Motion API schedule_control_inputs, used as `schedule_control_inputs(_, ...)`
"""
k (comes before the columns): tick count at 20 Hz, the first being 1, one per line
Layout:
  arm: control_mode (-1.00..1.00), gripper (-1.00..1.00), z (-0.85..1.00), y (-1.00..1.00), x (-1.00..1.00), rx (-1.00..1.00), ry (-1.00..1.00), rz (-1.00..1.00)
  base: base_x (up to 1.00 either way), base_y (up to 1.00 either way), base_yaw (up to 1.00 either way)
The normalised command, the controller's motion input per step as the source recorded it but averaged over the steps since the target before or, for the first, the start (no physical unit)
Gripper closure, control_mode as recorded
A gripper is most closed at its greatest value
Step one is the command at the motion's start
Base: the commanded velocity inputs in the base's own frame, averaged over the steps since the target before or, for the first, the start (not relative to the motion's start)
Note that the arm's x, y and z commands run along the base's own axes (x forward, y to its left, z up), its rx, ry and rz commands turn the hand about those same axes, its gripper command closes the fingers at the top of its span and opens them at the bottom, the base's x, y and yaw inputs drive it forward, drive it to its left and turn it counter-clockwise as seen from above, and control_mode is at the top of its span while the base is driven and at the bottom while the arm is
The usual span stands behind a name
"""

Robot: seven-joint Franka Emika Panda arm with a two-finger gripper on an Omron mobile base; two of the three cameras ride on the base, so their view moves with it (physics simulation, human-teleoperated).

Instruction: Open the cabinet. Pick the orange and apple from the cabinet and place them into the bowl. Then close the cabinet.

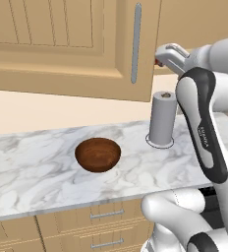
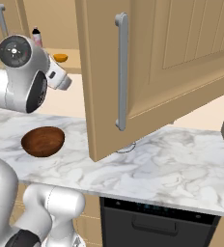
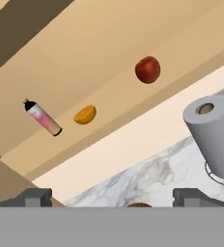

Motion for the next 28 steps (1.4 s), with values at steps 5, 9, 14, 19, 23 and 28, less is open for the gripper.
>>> schedule_control_inputs(5,-1.0,-1.0,-0.13,-0.08,0.41,0.1,0.0,0.02,0.0,0.0,0.0)
schedule_control_inputs(9,-1.0,-1.0,-0.16,-0.03,0.44,0.13,0.0,0.02,0.0,0.0,0.0)
schedule_control_inputs(14,-1.0,-1.0,-0.06,-0.1,0.15,0.13,0.0,0.04,0.0,0.0,0.0)
schedule_control_inputs(19,-1.0,-1.0,0.0,-0.23,-0.12,0.08,0.0,0.08,0.0,0.0,0.0)
schedule_control_inputs(23,-1.0,-1.0,-0.04,0.02,0.32,0.11,0.0,0.1,0.0,0.0,0.0)
schedule_control_inputs(28,-1.0,-1.0,-0.04,0.08,0.54,0.11,0.02,0.1,0.0,0.0,0.0)
